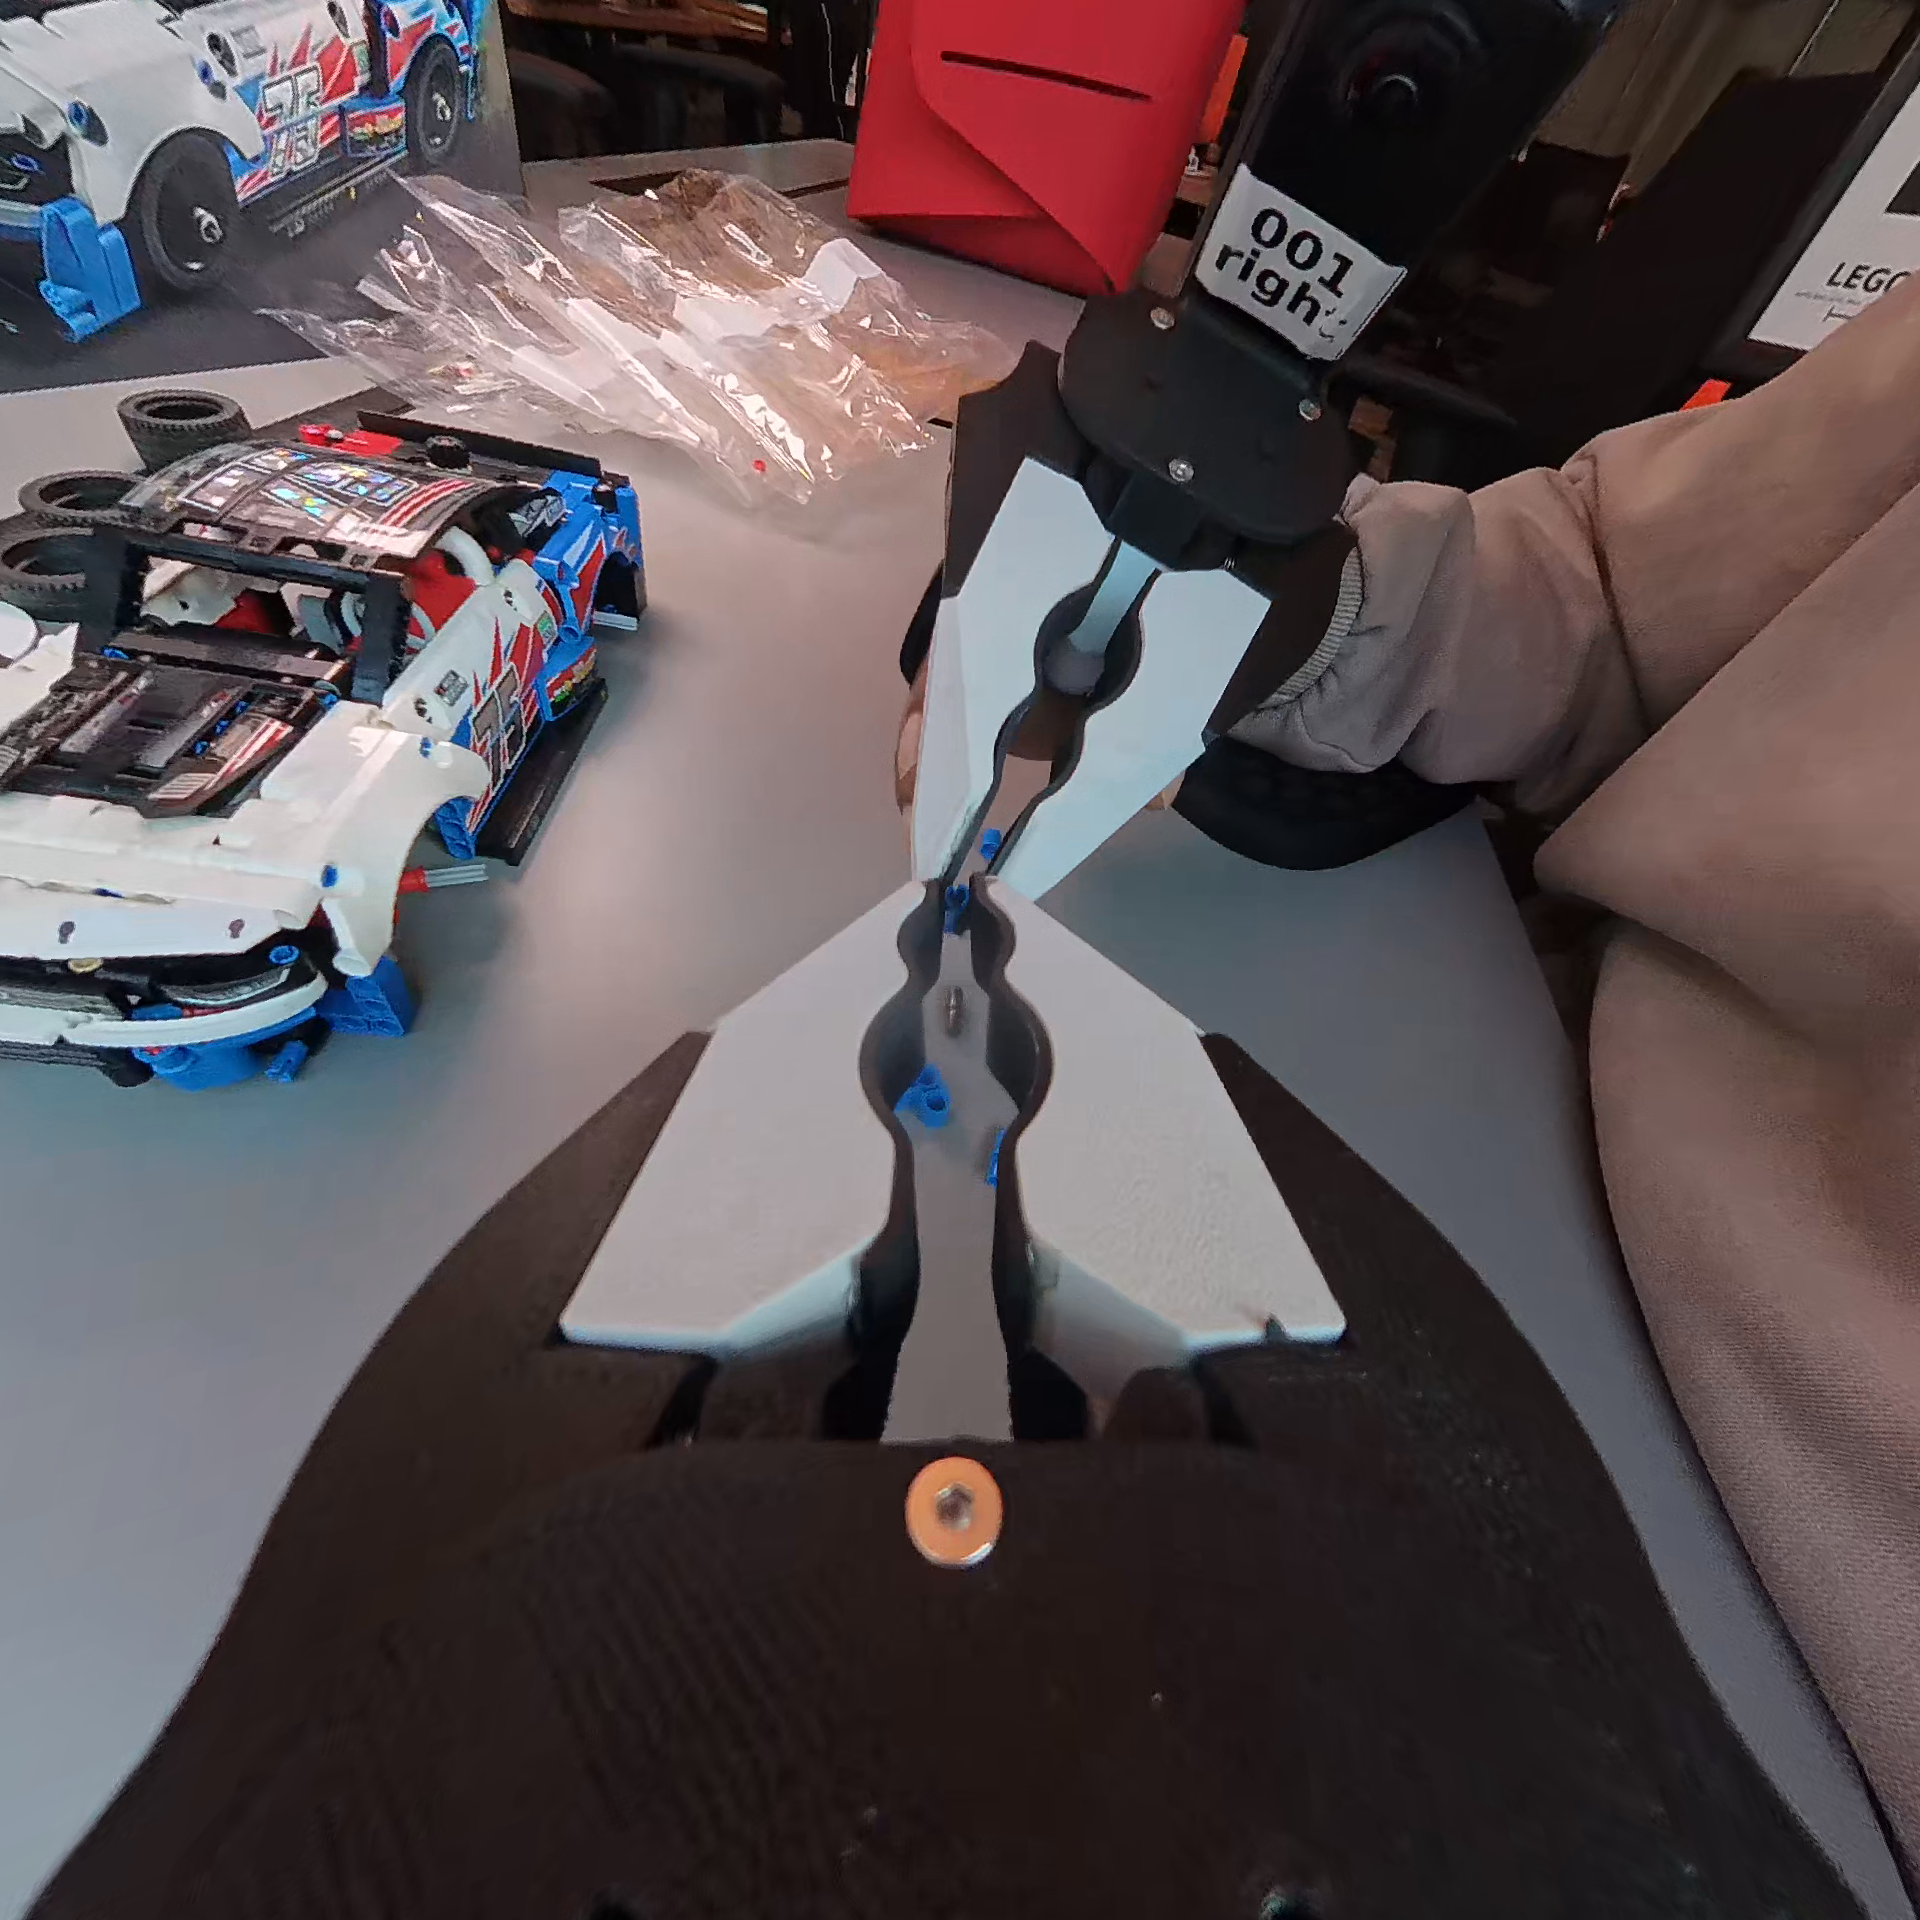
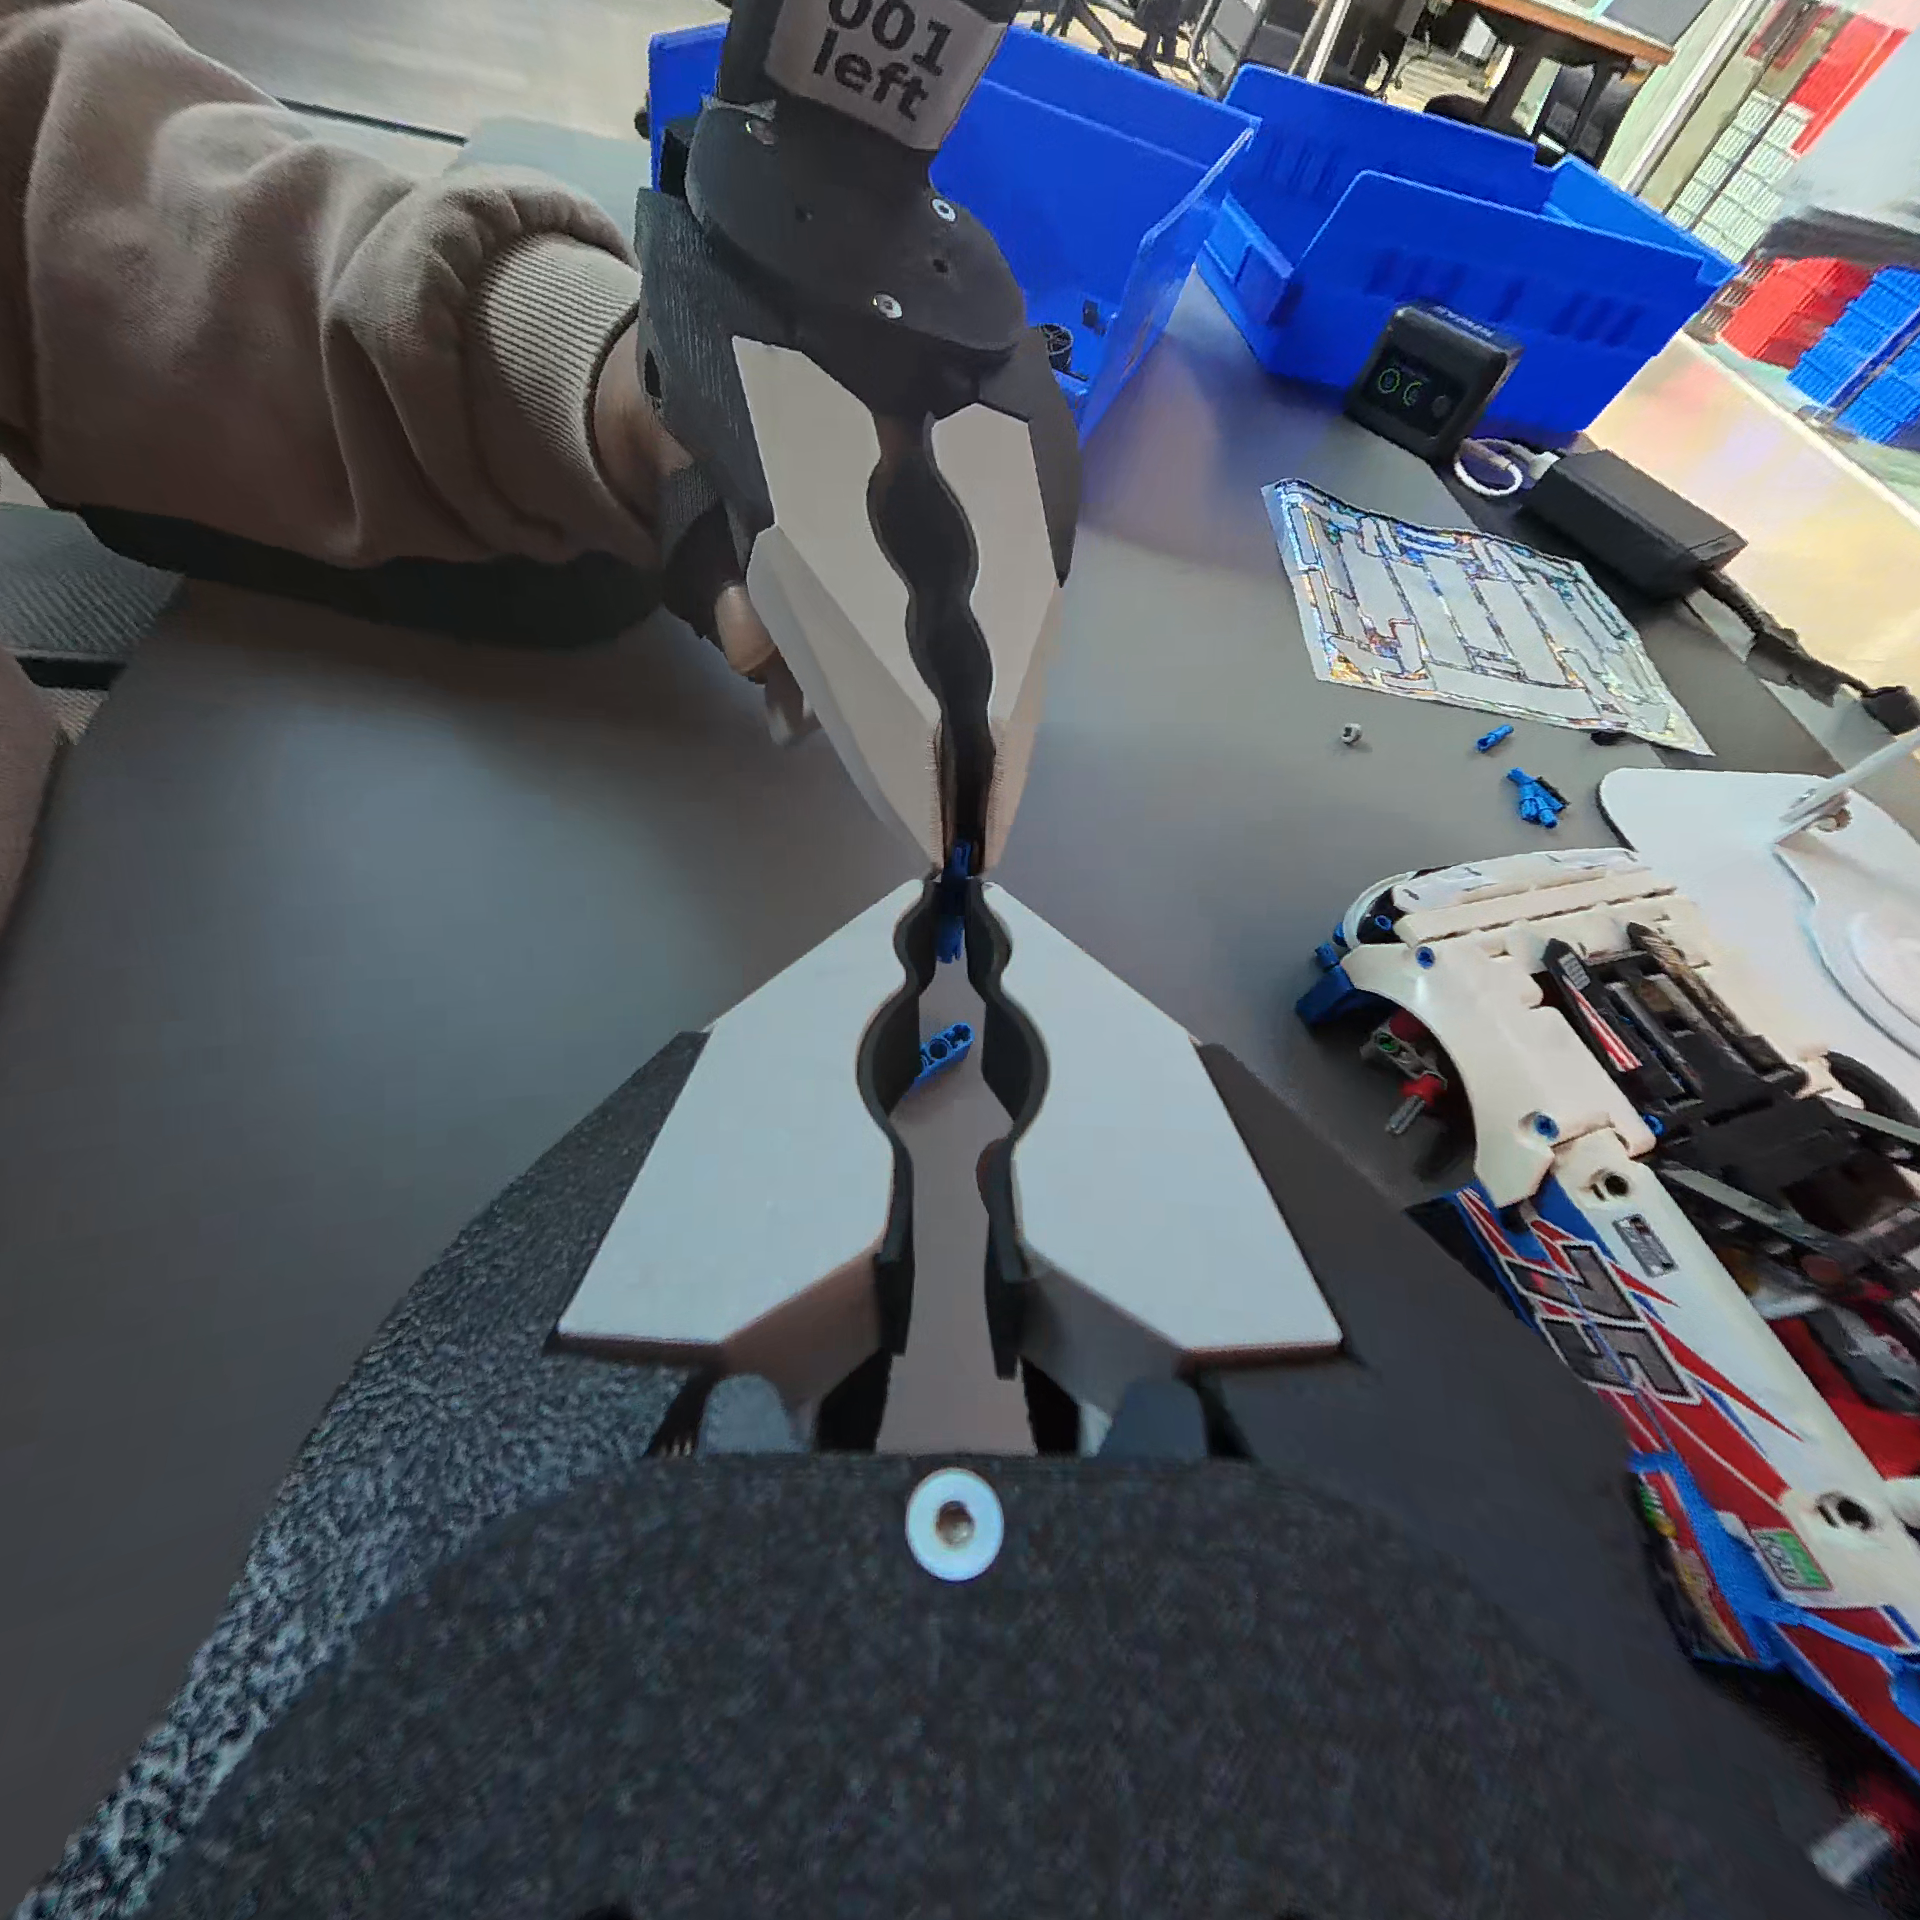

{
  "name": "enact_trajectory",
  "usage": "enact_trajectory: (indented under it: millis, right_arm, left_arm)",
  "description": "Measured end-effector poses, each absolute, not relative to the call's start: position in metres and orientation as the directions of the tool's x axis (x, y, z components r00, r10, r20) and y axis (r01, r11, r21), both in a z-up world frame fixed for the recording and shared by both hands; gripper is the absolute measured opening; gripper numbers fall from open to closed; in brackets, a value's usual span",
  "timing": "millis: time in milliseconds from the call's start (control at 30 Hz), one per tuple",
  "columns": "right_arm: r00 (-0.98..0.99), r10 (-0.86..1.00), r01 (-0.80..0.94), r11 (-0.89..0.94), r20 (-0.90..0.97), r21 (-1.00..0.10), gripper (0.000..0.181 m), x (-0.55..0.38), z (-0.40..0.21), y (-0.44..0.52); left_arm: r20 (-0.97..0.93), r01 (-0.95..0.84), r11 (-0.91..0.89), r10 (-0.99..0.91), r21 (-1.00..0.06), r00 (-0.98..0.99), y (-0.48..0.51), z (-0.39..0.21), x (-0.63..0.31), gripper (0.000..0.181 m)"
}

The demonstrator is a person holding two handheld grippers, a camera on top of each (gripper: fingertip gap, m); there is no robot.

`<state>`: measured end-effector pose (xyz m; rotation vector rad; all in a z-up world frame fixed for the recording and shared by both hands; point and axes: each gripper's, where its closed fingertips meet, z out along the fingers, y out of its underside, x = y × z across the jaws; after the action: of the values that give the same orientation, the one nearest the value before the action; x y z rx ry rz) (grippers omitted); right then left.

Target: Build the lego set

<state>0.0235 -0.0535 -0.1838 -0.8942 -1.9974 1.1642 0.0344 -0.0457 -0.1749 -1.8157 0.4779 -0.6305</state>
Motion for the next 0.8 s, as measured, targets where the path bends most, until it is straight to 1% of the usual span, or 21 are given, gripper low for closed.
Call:
enact_trajectory:
  millis: [100,233,500,700,800]
  right_arm:
    - [-0.56,0.817,0.252,0.323,0.135,-0.912,0.002,0.024,-0.187,-0.054]
    - [-0.57,0.812,0.276,0.329,0.122,-0.903,0.002,0.025,-0.193,-0.055]
    - [-0.619,0.781,0.327,0.359,0.089,-0.874,0.004,0.031,-0.206,-0.062]
    - [-0.716,0.694,0.334,0.438,0.077,-0.835,0.002,0.045,-0.22,-0.078]
    - [-0.712,0.698,0.334,0.435,0.078,-0.836,0.001,0.045,-0.22,-0.076]
  left_arm:
    - [0.244,0.027,-0.347,-0.6,-0.938,0.762,-0.045,-0.177,0.035,0.002]
    - [0.299,0.058,-0.39,-0.592,-0.919,0.748,-0.045,-0.182,0.035,0.002]
    - [0.291,-0.009,-0.435,-0.616,-0.9,0.732,-0.051,-0.194,0.041,0.002]
    - [0.351,-0.081,-0.511,-0.687,-0.856,0.636,-0.069,-0.208,0.056,0.003]
    - [0.347,-0.085,-0.511,-0.687,-0.856,0.639,-0.069,-0.21,0.056,0.003]
